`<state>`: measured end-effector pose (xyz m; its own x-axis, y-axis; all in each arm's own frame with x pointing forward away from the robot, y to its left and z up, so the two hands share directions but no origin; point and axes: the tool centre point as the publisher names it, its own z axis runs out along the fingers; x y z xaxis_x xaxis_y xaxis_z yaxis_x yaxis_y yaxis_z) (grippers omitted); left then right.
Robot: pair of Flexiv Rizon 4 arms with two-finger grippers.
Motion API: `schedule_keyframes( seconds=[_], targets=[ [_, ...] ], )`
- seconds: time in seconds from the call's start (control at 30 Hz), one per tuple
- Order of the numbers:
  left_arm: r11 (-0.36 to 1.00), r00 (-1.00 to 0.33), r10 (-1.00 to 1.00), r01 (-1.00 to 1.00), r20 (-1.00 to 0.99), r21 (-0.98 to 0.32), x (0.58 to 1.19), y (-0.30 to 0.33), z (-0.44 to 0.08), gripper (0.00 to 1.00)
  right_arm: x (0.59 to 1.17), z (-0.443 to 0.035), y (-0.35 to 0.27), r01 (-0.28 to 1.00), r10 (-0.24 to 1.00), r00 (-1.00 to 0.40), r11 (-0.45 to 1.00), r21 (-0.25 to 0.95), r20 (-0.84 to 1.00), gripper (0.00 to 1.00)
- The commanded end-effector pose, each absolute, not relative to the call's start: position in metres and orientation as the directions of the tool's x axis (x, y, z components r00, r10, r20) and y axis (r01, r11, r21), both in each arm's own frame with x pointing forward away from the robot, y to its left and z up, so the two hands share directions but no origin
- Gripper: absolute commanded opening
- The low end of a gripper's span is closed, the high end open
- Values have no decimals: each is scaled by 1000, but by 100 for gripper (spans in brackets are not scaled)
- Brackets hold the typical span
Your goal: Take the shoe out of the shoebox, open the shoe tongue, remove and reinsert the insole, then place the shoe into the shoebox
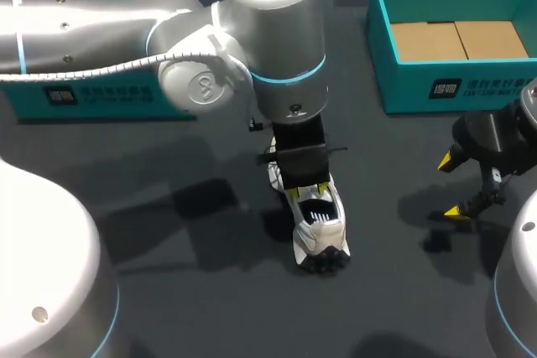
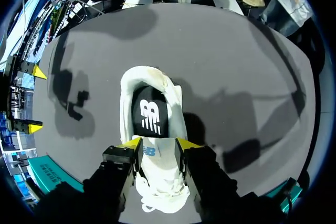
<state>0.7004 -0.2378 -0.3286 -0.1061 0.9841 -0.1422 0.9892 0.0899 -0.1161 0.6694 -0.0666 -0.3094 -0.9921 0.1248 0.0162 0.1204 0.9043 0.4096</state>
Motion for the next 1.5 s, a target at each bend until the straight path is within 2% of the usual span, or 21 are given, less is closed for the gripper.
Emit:
schedule_keyframes(
  seconds=[0.03, 0.13, 0.27, 0.67, 0.73, 0.87, 0.97, 1.03, 1.5],
  targets=[
    [122, -136, 980, 987, -142, -103, 695, -234, -307, 83, 668, -309, -67, 120, 126, -992, 905, 409, 14, 100],
    [184, -196, 973, 978, -125, -100, 694, -230, -288, 100, 668, -309, -67, 120, 126, -992, 905, 409, 14, 100],
    [318, -336, 937, 934, -96, -165, 687, -221, -268, 100, 668, -309, -67, 120, 126, -992, 905, 409, 14, 100],
    [318, -336, 937, 934, -96, -165, 687, -221, -268, 100, 668, -309, -67, 120, 126, -992, 905, 409, 14, 100],
    [425, -446, 894, 879, -55, -217, 685, -221, -265, 100, 668, -309, -67, 120, 126, -992, 905, 409, 14, 100],
    [614, -627, 779, 765, -11, -193, 670, -216, -260, 100, 668, -309, -67, 120, 126, -992, 905, 409, 14, 100],
    [821, -827, 559, 542, 58, -179, 664, -215, -251, 100, 668, -309, -67, 120, 126, -992, 905, 409, 14, 100],
    [909, -911, 410, 412, -40, -66, 655, -210, -242, 100, 668, -309, -67, 120, 126, -992, 905, 409, 14, 100],
    [928, -929, 367, 369, -41, -56, 652, -211, -244, 100, 668, -309, -67, 120, 126, -992, 905, 409, 14, 100]
  ],
)
